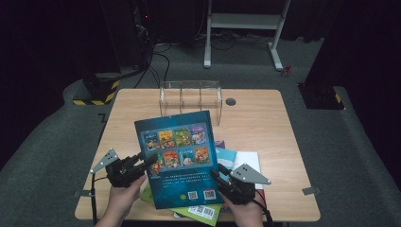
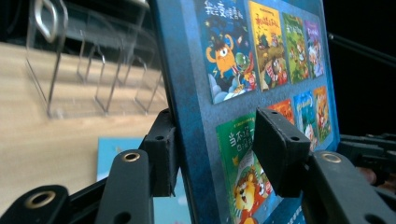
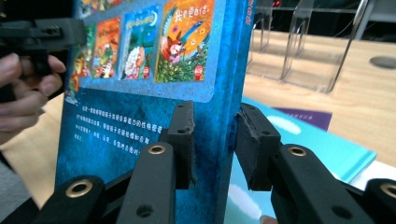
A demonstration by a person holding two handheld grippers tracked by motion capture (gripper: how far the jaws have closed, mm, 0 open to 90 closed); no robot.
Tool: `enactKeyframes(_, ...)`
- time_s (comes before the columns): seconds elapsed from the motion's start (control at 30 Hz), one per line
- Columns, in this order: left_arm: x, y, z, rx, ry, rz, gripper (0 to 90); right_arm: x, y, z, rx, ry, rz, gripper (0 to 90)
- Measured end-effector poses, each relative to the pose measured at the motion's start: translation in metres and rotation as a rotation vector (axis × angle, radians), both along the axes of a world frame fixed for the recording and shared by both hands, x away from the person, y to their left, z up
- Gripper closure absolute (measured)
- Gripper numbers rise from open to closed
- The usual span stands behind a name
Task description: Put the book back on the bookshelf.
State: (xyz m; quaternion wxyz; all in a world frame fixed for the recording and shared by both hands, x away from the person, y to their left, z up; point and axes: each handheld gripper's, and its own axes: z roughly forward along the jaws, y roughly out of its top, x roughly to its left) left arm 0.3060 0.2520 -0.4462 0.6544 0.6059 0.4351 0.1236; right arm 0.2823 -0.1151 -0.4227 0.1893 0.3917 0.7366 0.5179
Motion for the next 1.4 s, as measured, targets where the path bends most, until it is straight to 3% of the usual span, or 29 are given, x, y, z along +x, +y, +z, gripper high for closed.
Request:
enactKeyframes(0.23, 0.007, 0.000, 0.006, 0.008, -0.024, 0.017, 53.3, 0.007, 0.002, -0.001, 0.010, -0.020, -0.015, 69.9)
enactKeyframes(0.4, 0.016, -0.002, 0.010, 0.030, -0.056, 0.001, 53.1, 0.010, 0.003, -0.001, 0.015, -0.047, -0.037, 70.1)
enactKeyframes(0.5, 0.020, -0.005, 0.012, 0.037, -0.115, -0.008, 53.1, 0.011, 0.001, 0.000, 0.024, -0.070, -0.058, 70.6)
enactKeyframes(0.63, 0.017, -0.004, 0.006, 0.022, -0.166, -0.009, 53.1, 0.012, -0.002, 0.001, 0.029, -0.081, -0.040, 70.9)
enactKeyframes(0.83, 0.016, -0.002, 0.000, 0.021, -0.140, -0.023, 53.0, 0.008, -0.003, -0.007, 0.043, -0.079, -0.024, 69.6)
enactKeyframes(0.93, 0.018, -0.005, 0.004, 0.027, -0.150, -0.017, 53.1, 0.009, -0.003, -0.006, 0.046, -0.078, -0.039, 69.6)
enactKeyframes(1.17, 0.023, -0.012, 0.017, 0.061, -0.225, 0.002, 53.5, 0.017, -0.001, 0.005, 0.016, -0.144, -0.086, 70.2)
enactKeyframes(1.4, 0.019, -0.012, 0.014, 0.068, -0.265, 0.006, 52.8, 0.014, -0.001, 0.001, 0.021, -0.201, -0.087, 70.2)
